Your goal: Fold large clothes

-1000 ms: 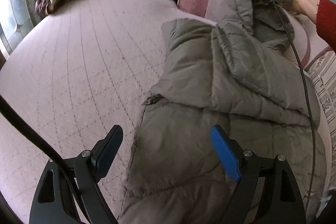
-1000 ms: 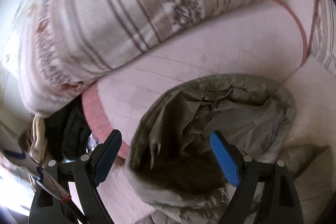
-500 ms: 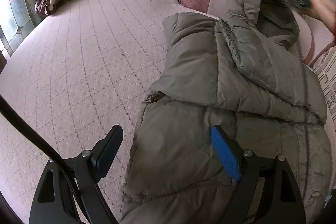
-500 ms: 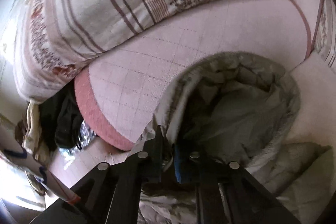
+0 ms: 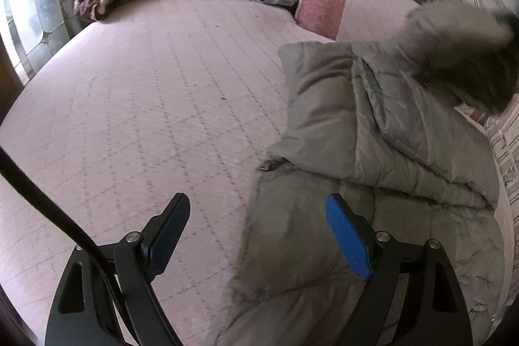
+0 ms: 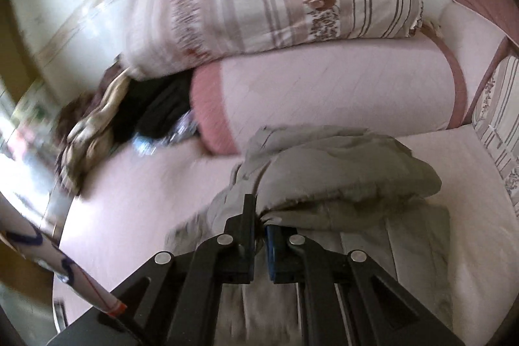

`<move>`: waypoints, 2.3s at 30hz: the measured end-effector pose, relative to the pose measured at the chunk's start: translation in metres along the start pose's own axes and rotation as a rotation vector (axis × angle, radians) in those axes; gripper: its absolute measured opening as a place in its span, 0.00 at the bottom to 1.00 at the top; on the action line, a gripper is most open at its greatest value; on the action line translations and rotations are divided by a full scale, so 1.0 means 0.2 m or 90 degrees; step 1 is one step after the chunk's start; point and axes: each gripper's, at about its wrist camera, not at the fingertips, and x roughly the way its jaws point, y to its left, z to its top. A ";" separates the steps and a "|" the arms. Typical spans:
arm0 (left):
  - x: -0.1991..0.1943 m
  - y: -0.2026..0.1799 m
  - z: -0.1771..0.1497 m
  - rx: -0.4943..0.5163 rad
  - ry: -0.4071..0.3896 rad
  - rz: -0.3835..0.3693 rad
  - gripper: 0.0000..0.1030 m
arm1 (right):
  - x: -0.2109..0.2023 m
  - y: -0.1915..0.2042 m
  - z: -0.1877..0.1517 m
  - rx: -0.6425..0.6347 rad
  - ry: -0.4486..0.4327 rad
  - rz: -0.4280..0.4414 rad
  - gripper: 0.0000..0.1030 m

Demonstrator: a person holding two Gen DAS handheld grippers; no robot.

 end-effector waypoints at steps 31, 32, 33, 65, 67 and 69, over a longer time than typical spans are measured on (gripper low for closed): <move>-0.15 0.15 -0.03 -0.045 -0.032 0.019 0.82 | 0.20 -0.08 -0.88 0.072 0.138 0.021 0.49; -0.16 0.15 -0.03 -0.045 -0.032 0.018 0.82 | 0.15 -0.08 -0.88 0.069 0.138 0.026 0.49; -0.16 0.15 -0.03 -0.046 -0.033 0.018 0.82 | 0.11 -0.09 -0.88 0.066 0.135 0.031 0.49; -0.14 0.12 -0.02 -0.024 -0.029 0.025 0.82 | 0.38 0.04 -0.60 -0.013 0.042 -0.087 0.49; -0.14 0.12 -0.02 -0.021 -0.026 0.026 0.82 | 0.48 0.07 -0.68 -0.035 0.080 -0.100 0.49; -0.14 0.12 -0.03 -0.020 -0.024 0.025 0.82 | 0.54 0.10 -0.74 -0.064 0.102 -0.121 0.49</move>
